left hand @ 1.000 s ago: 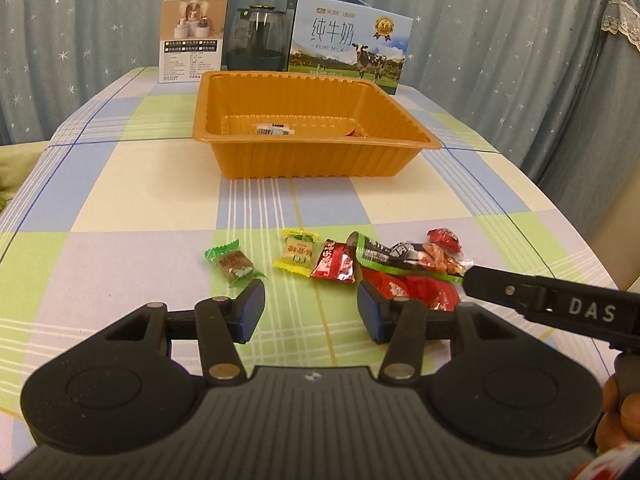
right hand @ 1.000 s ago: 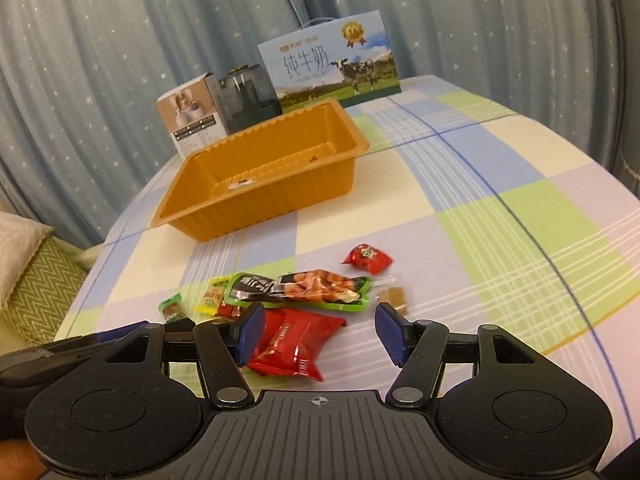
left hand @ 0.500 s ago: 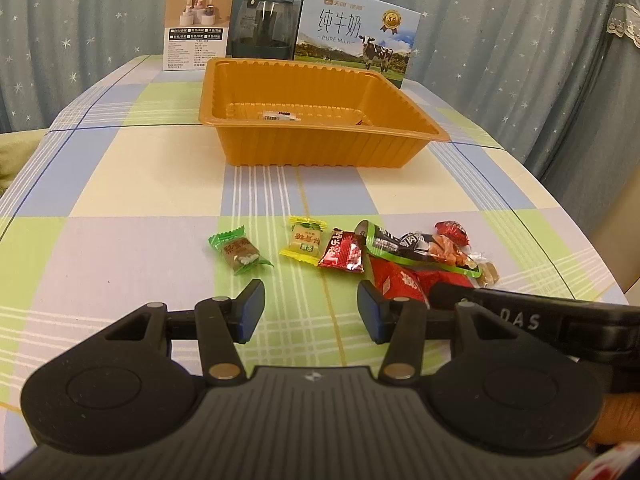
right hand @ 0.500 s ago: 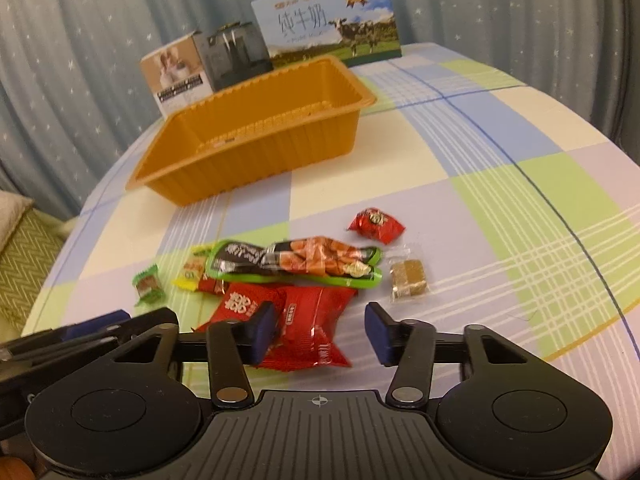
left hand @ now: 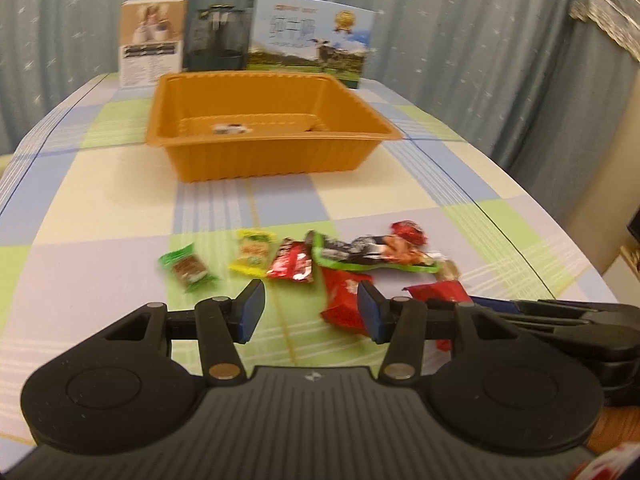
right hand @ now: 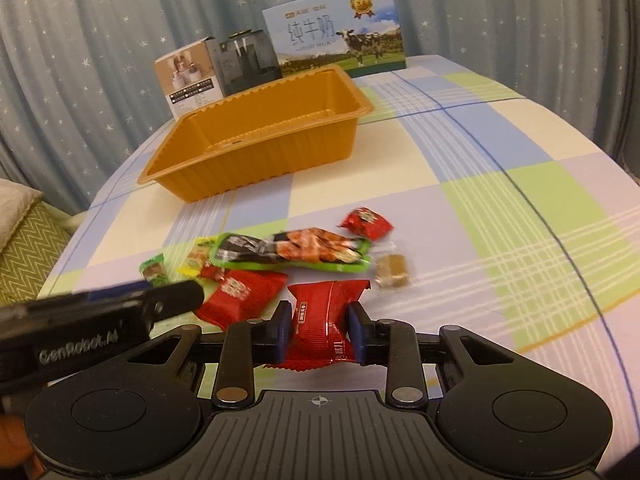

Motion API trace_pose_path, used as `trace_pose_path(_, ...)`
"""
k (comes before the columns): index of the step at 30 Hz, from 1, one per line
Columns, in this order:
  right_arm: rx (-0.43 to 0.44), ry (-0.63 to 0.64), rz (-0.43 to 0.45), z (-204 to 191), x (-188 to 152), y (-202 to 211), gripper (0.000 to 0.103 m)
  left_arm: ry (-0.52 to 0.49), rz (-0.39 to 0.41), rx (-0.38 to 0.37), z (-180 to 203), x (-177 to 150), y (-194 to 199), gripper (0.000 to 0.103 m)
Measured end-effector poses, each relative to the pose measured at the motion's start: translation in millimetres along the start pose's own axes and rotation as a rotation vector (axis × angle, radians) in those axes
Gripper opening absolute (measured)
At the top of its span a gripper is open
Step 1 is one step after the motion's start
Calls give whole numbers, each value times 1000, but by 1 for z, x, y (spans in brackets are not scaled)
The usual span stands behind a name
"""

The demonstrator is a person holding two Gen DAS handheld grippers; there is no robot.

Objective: Organize snacks
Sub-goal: 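Grasp a red square candy with the left tool while the right tool holds its red packet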

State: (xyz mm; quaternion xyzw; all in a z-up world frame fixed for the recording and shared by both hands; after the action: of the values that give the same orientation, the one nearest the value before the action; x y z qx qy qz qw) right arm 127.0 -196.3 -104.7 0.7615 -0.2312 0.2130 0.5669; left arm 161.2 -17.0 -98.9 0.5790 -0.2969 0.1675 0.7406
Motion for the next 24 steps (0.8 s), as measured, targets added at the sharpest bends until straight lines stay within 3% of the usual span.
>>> trace_pose_path(11, -28, -53, 28, 22, -3, 6, 30, -157, -58, 31, 36, 2, -31, 46)
trace_pose_path(24, -30, -52, 30, 25, -3, 4, 30, -212, -68, 99, 44, 0, -48, 30)
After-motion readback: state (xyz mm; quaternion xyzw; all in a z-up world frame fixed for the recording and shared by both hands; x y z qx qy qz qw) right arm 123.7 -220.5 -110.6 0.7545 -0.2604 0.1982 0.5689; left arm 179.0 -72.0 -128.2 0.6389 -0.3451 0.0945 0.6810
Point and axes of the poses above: each gripper's, at about its wrist camera, not at the fingertips, and y roughly against the way its jaws point, z to its right, x to its top, the point moved 1 cm from there along -y, roughly the way its jaws point, and after that the axes turned 9 degrees about -z, right-handed, at the moved point
